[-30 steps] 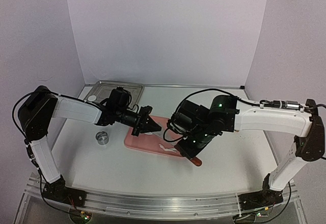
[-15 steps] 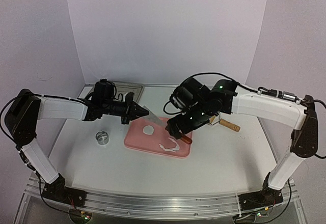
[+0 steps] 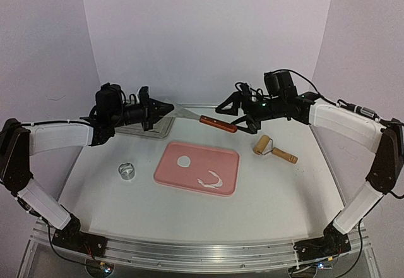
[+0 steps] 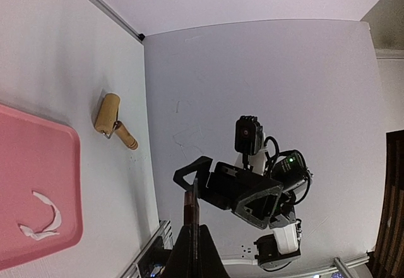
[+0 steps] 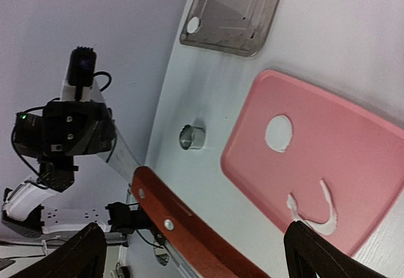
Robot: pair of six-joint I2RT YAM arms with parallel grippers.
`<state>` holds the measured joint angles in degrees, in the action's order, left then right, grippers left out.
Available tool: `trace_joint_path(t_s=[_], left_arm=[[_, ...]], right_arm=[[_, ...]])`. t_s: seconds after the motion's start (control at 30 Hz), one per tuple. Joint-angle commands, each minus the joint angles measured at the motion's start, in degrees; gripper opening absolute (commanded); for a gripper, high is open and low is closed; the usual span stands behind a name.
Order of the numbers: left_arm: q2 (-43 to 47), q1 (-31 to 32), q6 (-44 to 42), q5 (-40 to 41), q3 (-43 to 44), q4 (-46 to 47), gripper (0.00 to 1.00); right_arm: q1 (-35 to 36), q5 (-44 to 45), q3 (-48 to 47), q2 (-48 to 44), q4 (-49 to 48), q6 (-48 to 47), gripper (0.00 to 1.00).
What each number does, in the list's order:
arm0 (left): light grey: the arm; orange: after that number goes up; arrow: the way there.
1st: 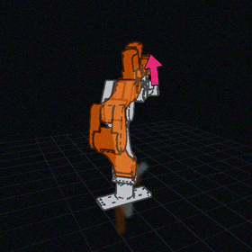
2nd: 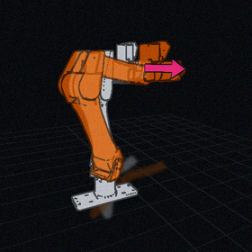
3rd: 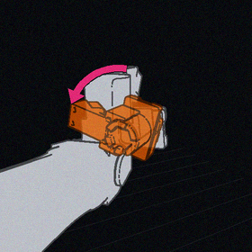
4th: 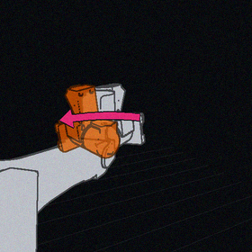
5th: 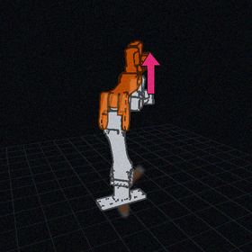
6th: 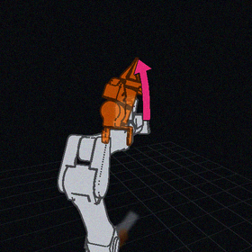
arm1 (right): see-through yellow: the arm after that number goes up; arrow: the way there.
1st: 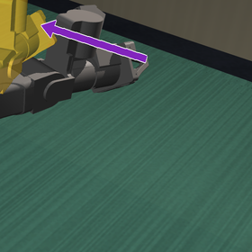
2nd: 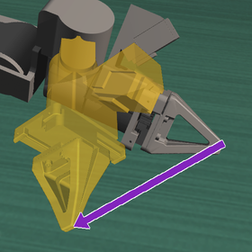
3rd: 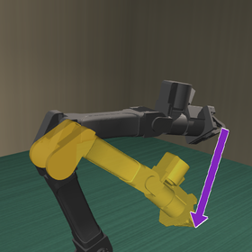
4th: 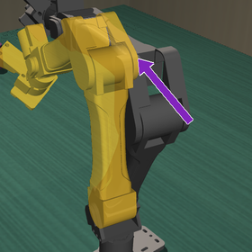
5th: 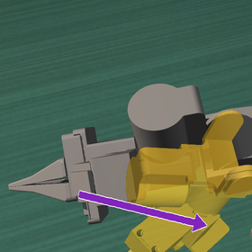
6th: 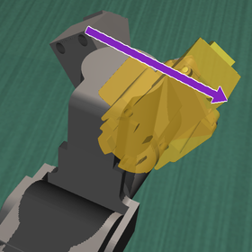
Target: Roll out the dumpling wrappers from the dough
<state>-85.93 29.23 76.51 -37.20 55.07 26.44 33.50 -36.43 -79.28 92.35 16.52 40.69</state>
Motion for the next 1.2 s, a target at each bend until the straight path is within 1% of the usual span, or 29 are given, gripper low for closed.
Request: trace_joint_path(t_s=[0.0,0.13,0.37,0.47,0.57,0.73,0.8,0.97,1.07,1.1,1.13,1.17], left_arm=[[1.8,-0.8,3.4,0.8,-1.6,9.6,0.00],[0.9,-1.4,6.0,0.2,-3.5,15.0,0.00],[-0.4,-1.8,6.9,-0.9,-4.1,17.4,0.00],[-0.8,-1.8,8.4,-1.1,-4.6,20.4,0.00],[-0.8,-1.8,8.1,-1.6,-4.5,19.5,0.00],[-0.4,-1.8,8.3,-1.6,-5.5,19.7,0.00],[-0.3,-1.8,8.2,-1.6,-5.9,19.8,0.00],[-0.5,-1.8,7.3,-1.9,-6.6,19.6,0.00],[-0.9,-1.8,5.7,-3.3,-6.4,17.4,0.00],[-1.0,-1.8,4.8,-3.8,-6.2,16.2,0.02],[-1.0,-1.8,3.7,-4.2,-5.8,14.5,0.08],[-1.0,-1.8,2.4,-4.5,-5.4,12.1,0.16]], right_arm=[[0.3,-11.6,0.8,-0.9,-9.1,7.8,0.98],[0.3,-15.1,-0.2,0.2,-9.1,8.3,0.93],[0.4,-17.0,-1.4,1.4,-9.3,9.2,0.74],[0.4,-17.7,-1.7,2.4,-9.5,9.9,0.73],[0.4,-17.8,-1.6,2.4,-9.9,10.2,0.72],[0.4,-17.6,-1.1,2.0,-10.9,11.0,0.61],[0.3,-17.6,-1.0,2.0,-11.4,11.5,0.54],[0.3,-17.3,-1.1,1.9,-12.3,12.4,0.31],[0.3,-16.2,-0.5,1.3,-12.3,12.5,0.13],[0.3,-15.8,-0.3,1.1,-12.3,12.5,0.07],[0.3,-15.2,-0.1,0.8,-12.2,12.5,0.03],[0.3,-14.6,0.2,0.5,-12.2,12.6,0.00]])
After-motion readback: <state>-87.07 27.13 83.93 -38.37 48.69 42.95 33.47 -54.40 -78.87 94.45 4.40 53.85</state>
